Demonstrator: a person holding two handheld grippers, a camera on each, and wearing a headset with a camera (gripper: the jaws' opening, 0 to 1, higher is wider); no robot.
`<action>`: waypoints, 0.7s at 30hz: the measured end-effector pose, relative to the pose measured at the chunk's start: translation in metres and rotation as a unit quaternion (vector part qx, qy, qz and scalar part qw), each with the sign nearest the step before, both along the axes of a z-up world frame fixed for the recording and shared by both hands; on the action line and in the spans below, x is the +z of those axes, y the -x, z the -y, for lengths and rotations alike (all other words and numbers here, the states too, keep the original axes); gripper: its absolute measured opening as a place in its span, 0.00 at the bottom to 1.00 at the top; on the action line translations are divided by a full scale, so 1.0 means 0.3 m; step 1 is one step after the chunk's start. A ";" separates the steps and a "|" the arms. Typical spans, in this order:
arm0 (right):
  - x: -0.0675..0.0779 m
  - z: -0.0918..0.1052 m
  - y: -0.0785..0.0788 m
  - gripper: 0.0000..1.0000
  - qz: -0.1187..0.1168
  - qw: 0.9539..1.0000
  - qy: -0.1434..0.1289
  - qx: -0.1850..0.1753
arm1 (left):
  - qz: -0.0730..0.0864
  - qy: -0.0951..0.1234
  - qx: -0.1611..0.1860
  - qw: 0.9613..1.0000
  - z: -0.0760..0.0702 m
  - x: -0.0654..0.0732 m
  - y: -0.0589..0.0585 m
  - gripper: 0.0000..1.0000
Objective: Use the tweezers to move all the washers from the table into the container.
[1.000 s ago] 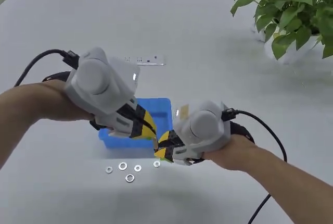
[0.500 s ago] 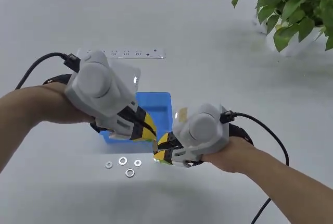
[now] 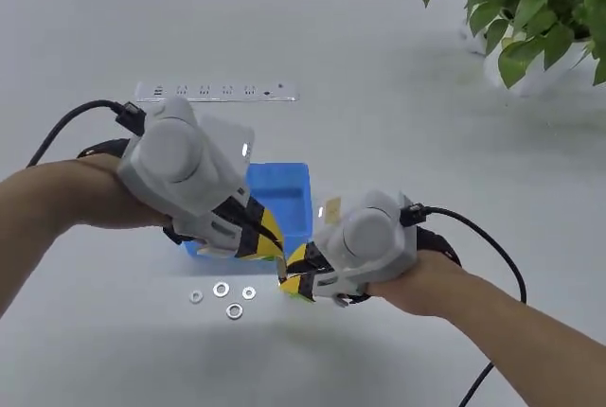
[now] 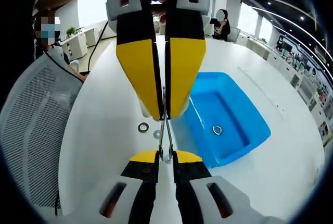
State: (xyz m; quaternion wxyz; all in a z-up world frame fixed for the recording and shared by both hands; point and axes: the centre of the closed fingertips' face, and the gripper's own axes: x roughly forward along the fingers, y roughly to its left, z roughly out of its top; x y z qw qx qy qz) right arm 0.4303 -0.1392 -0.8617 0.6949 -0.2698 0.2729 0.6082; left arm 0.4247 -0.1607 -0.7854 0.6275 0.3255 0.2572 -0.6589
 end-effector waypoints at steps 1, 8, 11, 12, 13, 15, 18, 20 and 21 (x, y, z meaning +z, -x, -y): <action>-0.001 0.000 0.000 0.13 -0.001 1.000 -0.001 -0.001 | 0.000 0.000 0.000 1.000 -0.001 0.000 0.000 0.06; -0.003 -0.006 0.001 0.14 -0.002 1.000 -0.001 0.000 | -0.001 0.001 0.005 1.000 -0.004 0.000 -0.005 0.06; -0.007 -0.010 0.005 0.14 -0.004 1.000 -0.002 0.002 | -0.004 -0.001 0.007 1.000 -0.009 -0.005 -0.003 0.06; -0.007 -0.010 0.006 0.14 -0.004 1.000 -0.002 0.002 | -0.009 -0.003 0.012 1.000 -0.013 -0.007 -0.001 0.06; -0.008 -0.011 0.006 0.14 -0.006 1.000 -0.003 0.003 | -0.007 -0.002 0.011 1.000 -0.014 -0.006 -0.003 0.06; -0.009 -0.011 0.005 0.14 -0.005 1.000 -0.002 0.003 | -0.006 0.000 0.011 1.000 -0.016 -0.006 -0.005 0.06; -0.008 -0.012 0.006 0.14 -0.004 1.000 -0.001 0.004 | -0.004 0.000 0.010 1.000 -0.017 -0.007 -0.006 0.06; -0.009 -0.012 0.005 0.14 -0.003 1.000 0.000 0.004 | -0.002 -0.001 0.008 1.000 -0.017 -0.008 -0.009 0.06; -0.009 -0.012 0.004 0.14 -0.003 1.000 0.000 0.004 | -0.002 -0.001 0.008 1.000 -0.017 -0.009 -0.009 0.06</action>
